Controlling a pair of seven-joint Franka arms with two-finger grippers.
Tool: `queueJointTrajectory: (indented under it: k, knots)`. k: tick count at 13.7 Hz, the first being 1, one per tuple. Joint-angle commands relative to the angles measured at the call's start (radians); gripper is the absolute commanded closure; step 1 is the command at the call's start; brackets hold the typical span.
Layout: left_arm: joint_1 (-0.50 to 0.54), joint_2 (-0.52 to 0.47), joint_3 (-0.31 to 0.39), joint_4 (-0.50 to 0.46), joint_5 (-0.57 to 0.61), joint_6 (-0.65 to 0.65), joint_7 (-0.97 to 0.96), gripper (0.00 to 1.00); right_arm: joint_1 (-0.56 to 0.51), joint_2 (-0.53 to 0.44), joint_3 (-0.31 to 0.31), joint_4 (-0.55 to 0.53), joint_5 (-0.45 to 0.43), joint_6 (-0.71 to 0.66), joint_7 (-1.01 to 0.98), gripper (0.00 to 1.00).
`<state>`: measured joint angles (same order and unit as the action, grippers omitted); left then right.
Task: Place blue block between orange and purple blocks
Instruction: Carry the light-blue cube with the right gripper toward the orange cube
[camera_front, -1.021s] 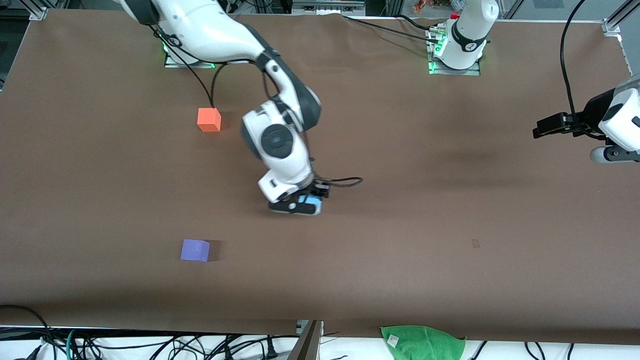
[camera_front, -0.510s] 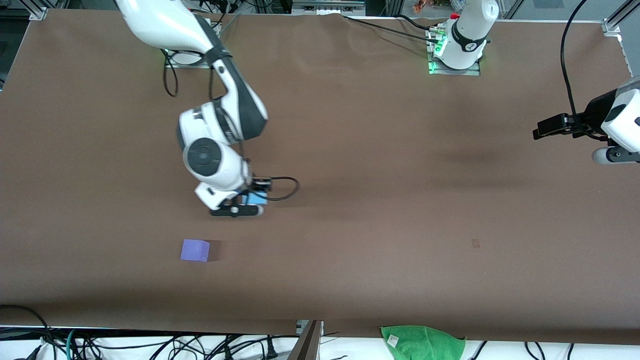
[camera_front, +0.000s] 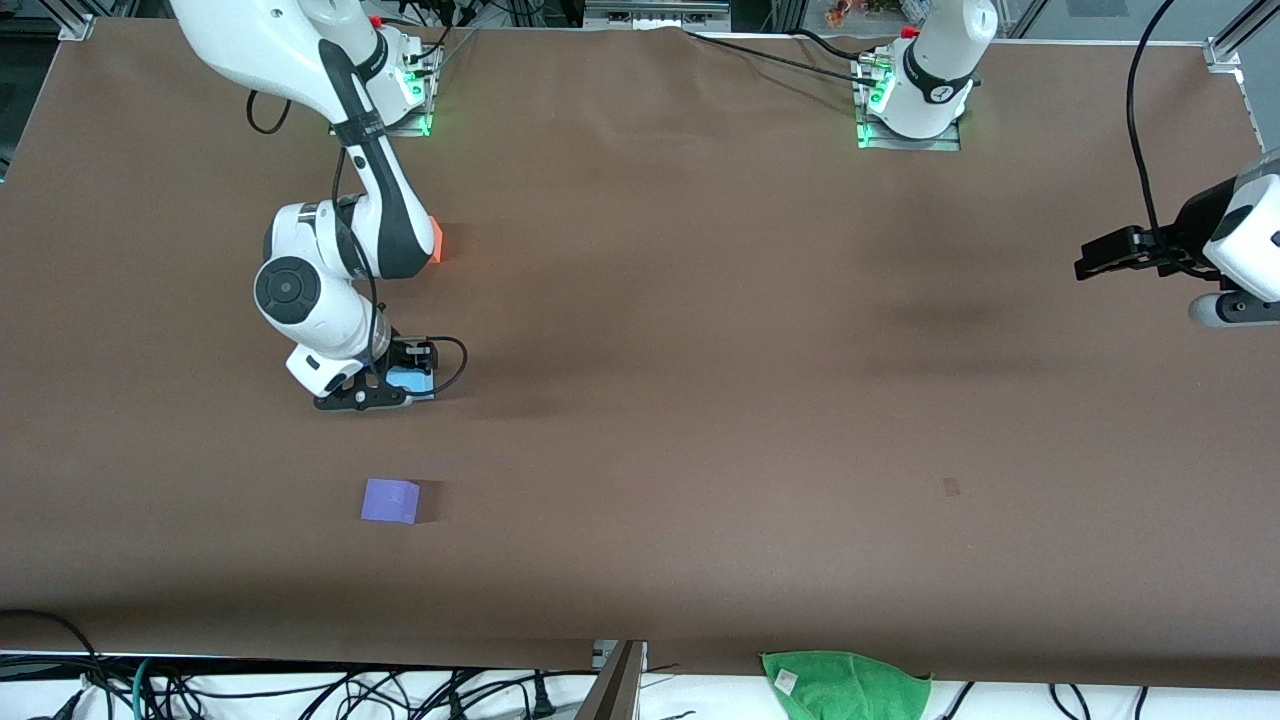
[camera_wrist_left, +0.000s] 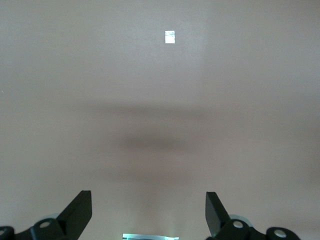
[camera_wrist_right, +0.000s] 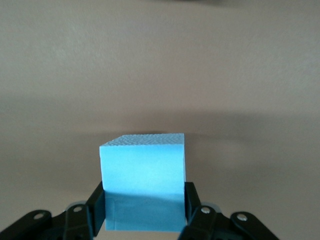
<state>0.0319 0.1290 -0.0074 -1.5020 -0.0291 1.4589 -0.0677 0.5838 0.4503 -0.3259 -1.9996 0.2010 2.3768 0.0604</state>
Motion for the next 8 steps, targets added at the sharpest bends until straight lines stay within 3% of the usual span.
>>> queueJointTrajectory:
  k: [1,8]
  knots:
    - [-0.004,0.015,-0.005,0.028,0.028,-0.006,0.02,0.0,-0.001,-0.041,0.001,-0.039,0.044,0.018,-0.024,0.35]
    - [-0.007,0.017,-0.006,0.029,0.032,-0.006,0.02,0.0,-0.015,-0.03,0.001,-0.067,0.132,0.019,-0.011,0.34]
